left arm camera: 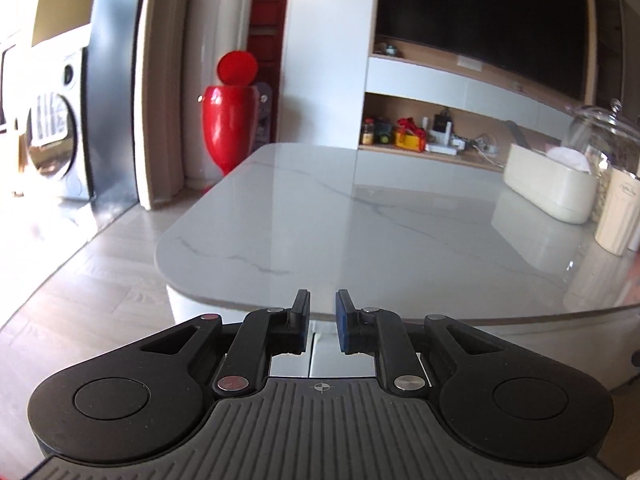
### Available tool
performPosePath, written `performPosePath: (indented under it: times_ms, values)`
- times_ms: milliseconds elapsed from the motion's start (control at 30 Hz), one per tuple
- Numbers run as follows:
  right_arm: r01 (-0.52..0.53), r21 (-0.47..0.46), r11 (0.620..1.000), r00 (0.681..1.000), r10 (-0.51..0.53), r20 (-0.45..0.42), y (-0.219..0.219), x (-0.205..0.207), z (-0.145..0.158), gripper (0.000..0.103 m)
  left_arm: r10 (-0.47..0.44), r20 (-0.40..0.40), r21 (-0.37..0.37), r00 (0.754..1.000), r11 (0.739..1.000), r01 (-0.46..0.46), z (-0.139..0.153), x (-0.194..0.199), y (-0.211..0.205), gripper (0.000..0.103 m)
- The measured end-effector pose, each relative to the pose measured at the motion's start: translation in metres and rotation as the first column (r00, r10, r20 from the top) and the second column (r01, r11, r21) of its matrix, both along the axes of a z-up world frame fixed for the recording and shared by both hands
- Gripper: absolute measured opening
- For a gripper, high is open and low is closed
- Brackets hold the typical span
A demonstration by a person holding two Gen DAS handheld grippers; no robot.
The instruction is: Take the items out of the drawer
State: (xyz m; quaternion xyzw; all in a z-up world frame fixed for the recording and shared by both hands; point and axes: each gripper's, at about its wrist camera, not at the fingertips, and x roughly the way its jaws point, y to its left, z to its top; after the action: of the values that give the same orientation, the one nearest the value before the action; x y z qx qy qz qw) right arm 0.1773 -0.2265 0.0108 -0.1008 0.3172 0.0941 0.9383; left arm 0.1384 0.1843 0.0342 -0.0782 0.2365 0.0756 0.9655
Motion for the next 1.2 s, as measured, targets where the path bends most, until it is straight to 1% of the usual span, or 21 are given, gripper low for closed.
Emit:
performPosePath:
  times_ms: [33, 67, 133, 200, 233, 300, 367, 467, 533, 633, 733, 867, 933, 1000, 1067, 1133, 1200]
  values:
    - [-0.025, -0.015, 1.000, 1.000, 0.026, 0.010, -0.002, 0.003, 0.000, 0.103, 0.009, -0.023, -0.076, 1.000, 0.997, -0.010, -0.004, 0.001, 0.012, 0.017]
    - [-0.038, -0.025, 0.999, 0.999, 0.039, 0.017, -0.005, 0.006, -0.002, 0.103, 0.018, -0.036, -0.135, 0.999, 0.991, -0.023, -0.008, 0.000, 0.022, 0.017]
    - [-0.008, 0.005, 1.000, 1.000, 0.008, -0.002, -0.012, 0.010, -0.011, 0.103, 0.051, -0.054, -0.183, 0.997, 0.981, -0.060, -0.014, -0.004, 0.033, 0.017]
    - [0.015, 0.054, 0.998, 0.997, -0.011, -0.075, -0.017, 0.016, -0.022, 0.103, 0.061, -0.044, -0.198, 0.997, 0.978, -0.069, -0.014, -0.009, 0.039, 0.017]
    - [0.016, 0.053, 0.998, 0.996, -0.012, -0.084, -0.016, 0.018, -0.024, 0.103, 0.062, -0.039, -0.203, 0.997, 0.977, -0.068, -0.014, -0.012, 0.041, 0.017]
    - [0.018, 0.015, 1.000, 0.999, -0.018, -0.033, -0.013, 0.015, -0.023, 0.103, 0.056, -0.039, -0.211, 0.998, 0.975, -0.063, -0.013, -0.011, 0.042, 0.017]
    - [0.051, 0.009, 0.999, 0.999, -0.051, -0.001, -0.014, 0.016, -0.021, 0.103, 0.043, -0.044, -0.212, 0.998, 0.976, -0.052, -0.014, -0.010, 0.042, 0.017]
    - [0.120, 0.022, 0.993, 0.993, -0.120, -0.001, -0.021, 0.024, -0.020, 0.103, -0.001, -0.083, -0.248, 0.997, 0.968, -0.020, -0.019, -0.002, 0.042, 0.017]
    - [0.164, 0.043, 0.985, 0.986, -0.164, -0.018, -0.028, 0.030, -0.021, 0.103, -0.020, -0.111, -0.273, 0.994, 0.962, -0.011, -0.024, 0.000, 0.042, 0.017]
    - [0.201, 0.084, 0.976, 0.979, -0.197, -0.053, -0.038, 0.036, -0.023, 0.103, -0.025, -0.122, -0.271, 0.992, 0.962, -0.009, -0.027, -0.001, 0.042, 0.017]
    - [0.201, 0.095, 0.975, 0.979, -0.196, -0.060, -0.041, 0.040, -0.025, 0.103, -0.021, -0.108, -0.262, 0.994, 0.965, -0.008, -0.026, -0.003, 0.042, 0.017]
    - [0.152, 0.081, 0.985, 0.988, -0.149, -0.051, -0.038, 0.041, -0.029, 0.103, -0.027, -0.093, -0.260, 0.995, 0.966, 0.002, -0.025, -0.001, 0.041, 0.017]
    - [0.146, 0.051, 0.988, 0.989, -0.144, -0.044, -0.030, 0.038, -0.030, 0.103, -0.014, -0.082, -0.257, 0.997, 0.966, -0.007, -0.024, 0.000, 0.043, 0.017]
    - [0.143, 0.037, 0.989, 0.989, -0.141, -0.047, -0.029, 0.039, -0.029, 0.103, 0.004, -0.081, -0.274, 0.997, 0.962, -0.026, -0.025, 0.002, 0.048, 0.017]
    - [0.139, 0.051, 0.989, 0.989, -0.136, -0.056, -0.031, 0.038, -0.028, 0.103, 0.019, -0.098, -0.306, 0.995, 0.951, -0.048, -0.028, 0.007, 0.053, 0.017]
    - [0.136, 0.058, 0.989, 0.989, -0.132, -0.058, -0.032, 0.039, -0.028, 0.103, 0.016, -0.102, -0.339, 0.995, 0.939, -0.050, -0.031, 0.011, 0.056, 0.017]
    - [0.134, 0.051, 0.990, 0.990, -0.131, -0.057, -0.030, 0.041, -0.028, 0.103, 0.018, -0.102, -0.357, 0.995, 0.933, -0.053, -0.033, 0.014, 0.057, 0.017]
